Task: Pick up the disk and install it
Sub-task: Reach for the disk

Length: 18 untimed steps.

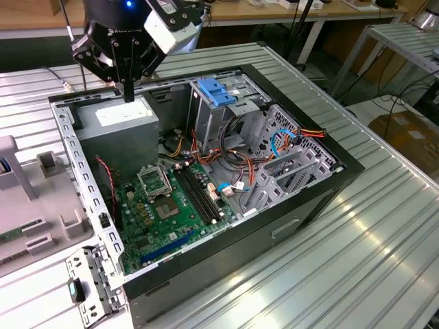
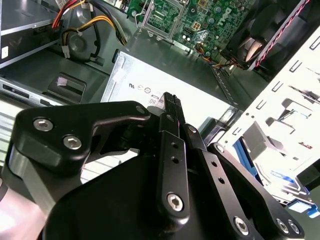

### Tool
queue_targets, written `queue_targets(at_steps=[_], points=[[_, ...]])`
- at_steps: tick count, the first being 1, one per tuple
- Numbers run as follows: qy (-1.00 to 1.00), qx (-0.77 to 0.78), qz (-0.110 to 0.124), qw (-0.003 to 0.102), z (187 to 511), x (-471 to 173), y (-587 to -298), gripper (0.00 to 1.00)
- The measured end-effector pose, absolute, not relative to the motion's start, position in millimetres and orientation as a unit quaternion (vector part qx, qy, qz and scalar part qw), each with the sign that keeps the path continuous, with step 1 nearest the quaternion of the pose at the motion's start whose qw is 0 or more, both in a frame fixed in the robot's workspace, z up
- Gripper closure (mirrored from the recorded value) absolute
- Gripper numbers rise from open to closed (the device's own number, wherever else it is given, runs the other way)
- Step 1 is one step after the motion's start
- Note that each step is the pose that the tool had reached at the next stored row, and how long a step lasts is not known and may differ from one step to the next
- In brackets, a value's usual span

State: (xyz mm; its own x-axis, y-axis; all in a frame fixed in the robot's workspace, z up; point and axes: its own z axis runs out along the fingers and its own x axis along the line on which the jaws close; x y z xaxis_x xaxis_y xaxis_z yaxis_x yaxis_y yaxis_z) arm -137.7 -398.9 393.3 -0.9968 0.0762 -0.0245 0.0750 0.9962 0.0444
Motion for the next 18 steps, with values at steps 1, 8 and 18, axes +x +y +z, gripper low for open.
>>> queue_targets(at_steps=[1,8,18], points=[[0.999,0.038,0.022,0.013,393.3,-137.8,-398.9,0.89],[0.999,0.038,0.022,0.013,393.3,-139.0,-398.9,0.89],[0.999,0.038,0.022,0.013,393.3,-141.2,-398.9,0.89]])
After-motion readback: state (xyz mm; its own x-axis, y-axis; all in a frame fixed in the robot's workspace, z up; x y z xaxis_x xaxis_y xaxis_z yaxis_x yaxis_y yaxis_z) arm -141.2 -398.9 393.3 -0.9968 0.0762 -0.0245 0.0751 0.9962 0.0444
